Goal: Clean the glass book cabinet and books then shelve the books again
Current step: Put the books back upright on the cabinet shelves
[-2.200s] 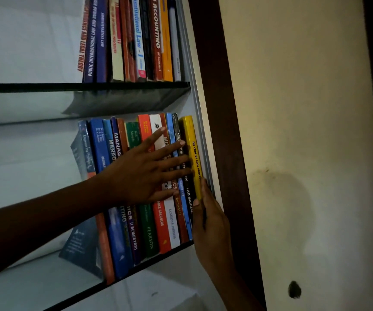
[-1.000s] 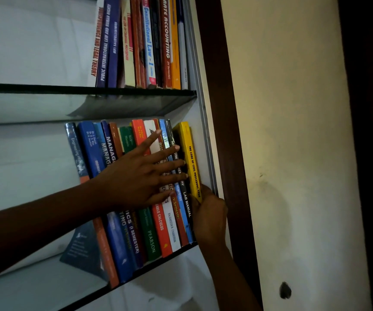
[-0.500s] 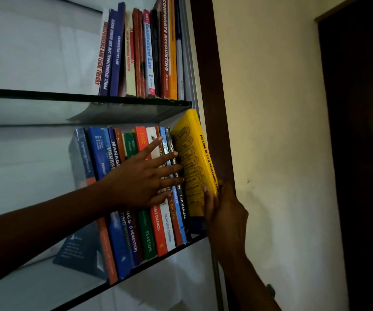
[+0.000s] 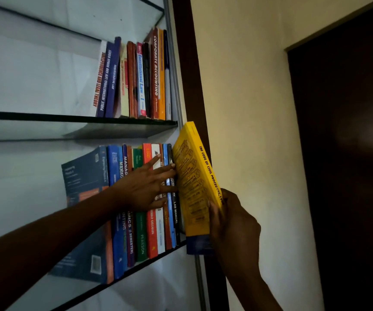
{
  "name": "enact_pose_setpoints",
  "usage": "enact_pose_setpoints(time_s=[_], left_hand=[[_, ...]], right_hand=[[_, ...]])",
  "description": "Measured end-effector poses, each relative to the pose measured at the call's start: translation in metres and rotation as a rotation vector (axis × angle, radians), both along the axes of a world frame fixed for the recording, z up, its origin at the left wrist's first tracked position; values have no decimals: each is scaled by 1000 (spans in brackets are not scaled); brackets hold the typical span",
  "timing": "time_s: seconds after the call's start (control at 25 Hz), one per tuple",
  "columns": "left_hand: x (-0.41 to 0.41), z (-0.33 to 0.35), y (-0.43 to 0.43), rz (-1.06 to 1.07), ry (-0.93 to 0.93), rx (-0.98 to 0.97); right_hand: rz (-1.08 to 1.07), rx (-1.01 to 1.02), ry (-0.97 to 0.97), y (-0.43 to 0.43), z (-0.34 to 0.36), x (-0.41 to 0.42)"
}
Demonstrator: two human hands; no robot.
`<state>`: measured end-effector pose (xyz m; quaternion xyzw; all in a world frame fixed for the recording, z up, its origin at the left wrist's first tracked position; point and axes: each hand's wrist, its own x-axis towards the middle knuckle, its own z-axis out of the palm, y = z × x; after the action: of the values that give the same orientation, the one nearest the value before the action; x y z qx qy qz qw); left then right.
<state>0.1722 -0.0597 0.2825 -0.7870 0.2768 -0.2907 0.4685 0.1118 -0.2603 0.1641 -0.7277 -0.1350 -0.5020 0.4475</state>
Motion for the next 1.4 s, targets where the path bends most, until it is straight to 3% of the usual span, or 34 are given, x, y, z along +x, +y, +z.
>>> enact_pose_setpoints(time_s=[0.16, 0.28, 0.36, 0.48, 0.56, 0.64, 0.72, 0.8, 0.88, 1.08, 1.16, 1.24, 1.4], left_hand=[[-4, 3, -1, -67, 71, -173], [-12, 3, -9, -181, -93, -150], [-12, 2, -8, -104, -58, -140], [-13, -4, -14, 210, 14, -79], [-6, -9, -15, 221, 16, -132], [-17, -21, -23, 80, -5, -223], [-42, -47, -33, -142, -88, -451], [-73, -82, -40, -287, 33, -1012], [-100, -115, -49, -269, 238, -1526], [-166, -136, -58, -368, 114, -2093], [-194, -137, -49, -424, -71, -2182], [-216, -138, -31, -414, -253, -2146], [-239, -130, 6, -404, -315, -2119]], right_hand=[[-33, -73, 23, -18, -2, -24], [-65, -125, -14, -27, -2, -37], [-110, -151, 20, -30, -1, -45], [-162, -165, -55, -40, -4, -54], [-205, -162, -95, -44, -4, -52], [-181, -150, -96, -52, -2, -57], [-160, -134, -104, -61, -4, -63], [-138, -129, -126, -71, -4, -67], [-91, -131, -162, -80, -4, -71], [112, -97, -82, -88, -8, -90], [206, -92, -46, -79, -11, -96], [320, -38, 11, -56, -11, -103], [477, 94, 5, 28, -12, -101]])
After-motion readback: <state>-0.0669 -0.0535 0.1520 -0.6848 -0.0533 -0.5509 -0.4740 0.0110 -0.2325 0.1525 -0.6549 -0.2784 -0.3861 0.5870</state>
